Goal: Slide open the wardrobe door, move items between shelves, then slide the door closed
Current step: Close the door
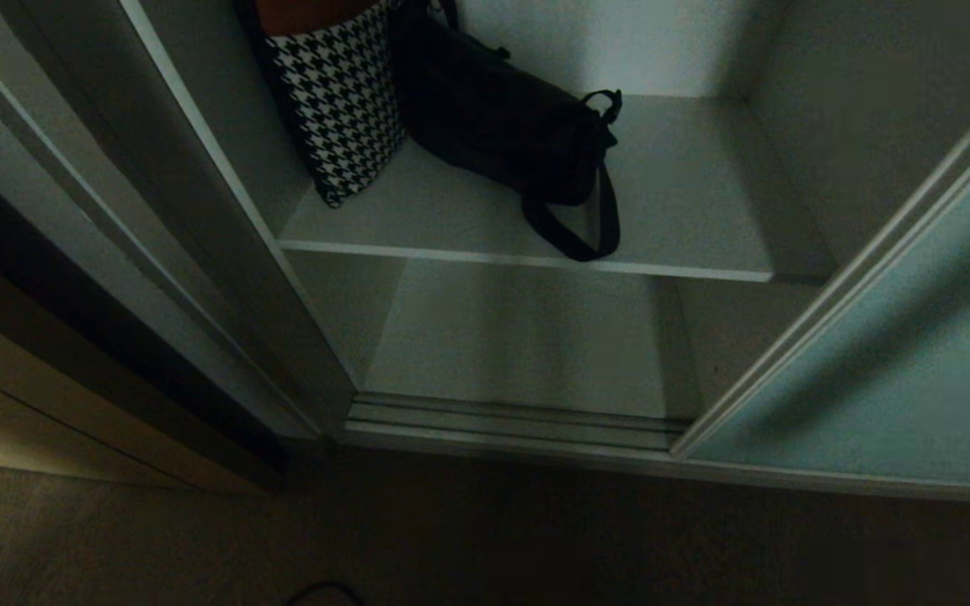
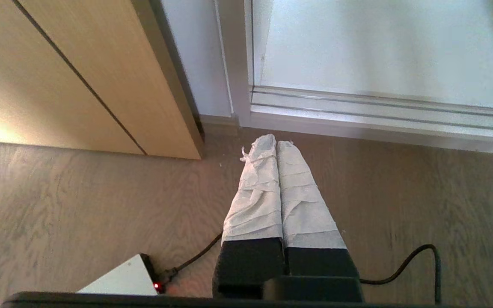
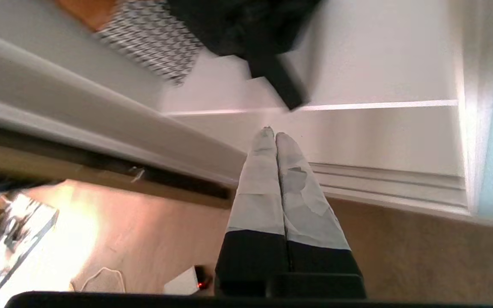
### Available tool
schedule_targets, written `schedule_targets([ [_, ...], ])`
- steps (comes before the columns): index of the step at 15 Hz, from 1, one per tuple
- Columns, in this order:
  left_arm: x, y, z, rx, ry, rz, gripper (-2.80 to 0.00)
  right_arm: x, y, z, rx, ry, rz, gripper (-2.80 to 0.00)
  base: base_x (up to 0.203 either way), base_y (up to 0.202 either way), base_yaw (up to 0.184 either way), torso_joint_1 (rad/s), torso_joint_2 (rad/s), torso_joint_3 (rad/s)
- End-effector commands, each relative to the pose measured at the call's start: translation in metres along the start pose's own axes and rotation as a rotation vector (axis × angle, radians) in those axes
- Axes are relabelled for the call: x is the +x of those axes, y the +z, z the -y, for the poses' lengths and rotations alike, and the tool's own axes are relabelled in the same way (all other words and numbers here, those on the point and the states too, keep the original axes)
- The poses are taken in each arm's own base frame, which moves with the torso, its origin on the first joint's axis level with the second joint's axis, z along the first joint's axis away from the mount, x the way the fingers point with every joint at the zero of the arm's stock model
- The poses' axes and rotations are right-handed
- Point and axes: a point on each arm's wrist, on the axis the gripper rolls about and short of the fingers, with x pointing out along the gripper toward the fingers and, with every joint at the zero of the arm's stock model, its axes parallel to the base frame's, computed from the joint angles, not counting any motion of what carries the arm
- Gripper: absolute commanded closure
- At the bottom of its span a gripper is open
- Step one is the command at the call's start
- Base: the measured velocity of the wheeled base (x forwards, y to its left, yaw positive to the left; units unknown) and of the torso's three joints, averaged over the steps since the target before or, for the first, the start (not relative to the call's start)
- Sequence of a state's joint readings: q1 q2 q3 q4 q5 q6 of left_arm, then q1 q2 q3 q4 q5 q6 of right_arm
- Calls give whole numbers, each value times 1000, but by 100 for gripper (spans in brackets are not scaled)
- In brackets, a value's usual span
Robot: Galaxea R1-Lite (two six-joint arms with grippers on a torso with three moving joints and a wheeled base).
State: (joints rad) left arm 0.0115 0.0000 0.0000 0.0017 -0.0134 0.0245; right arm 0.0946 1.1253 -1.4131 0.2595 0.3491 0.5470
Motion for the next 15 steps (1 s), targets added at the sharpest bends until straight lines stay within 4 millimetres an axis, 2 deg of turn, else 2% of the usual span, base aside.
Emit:
schedule_targets([
  [1,0,0,0,0,0,-1,0,-27,-5,-11,-16,47,38,0,0,0,0,0,0,0],
  [3,0,0,0,0,0,-1,0,-44,-10,-15,-25,62,65,0,0,0,0,0,0,0],
  [6,0,0,0,0,0,0,0,-58,-14,-15,-24,38,99,0,0,0,0,0,0,0],
  [10,0,0,0,0,0,0,0,-39,-11,-1,0,-89,114,0,0,0,0,0,0,0],
  [15,0,0,0,0,0,0,0,-21,-9,13,7,-144,129,0,0,0,0,0,0,0],
])
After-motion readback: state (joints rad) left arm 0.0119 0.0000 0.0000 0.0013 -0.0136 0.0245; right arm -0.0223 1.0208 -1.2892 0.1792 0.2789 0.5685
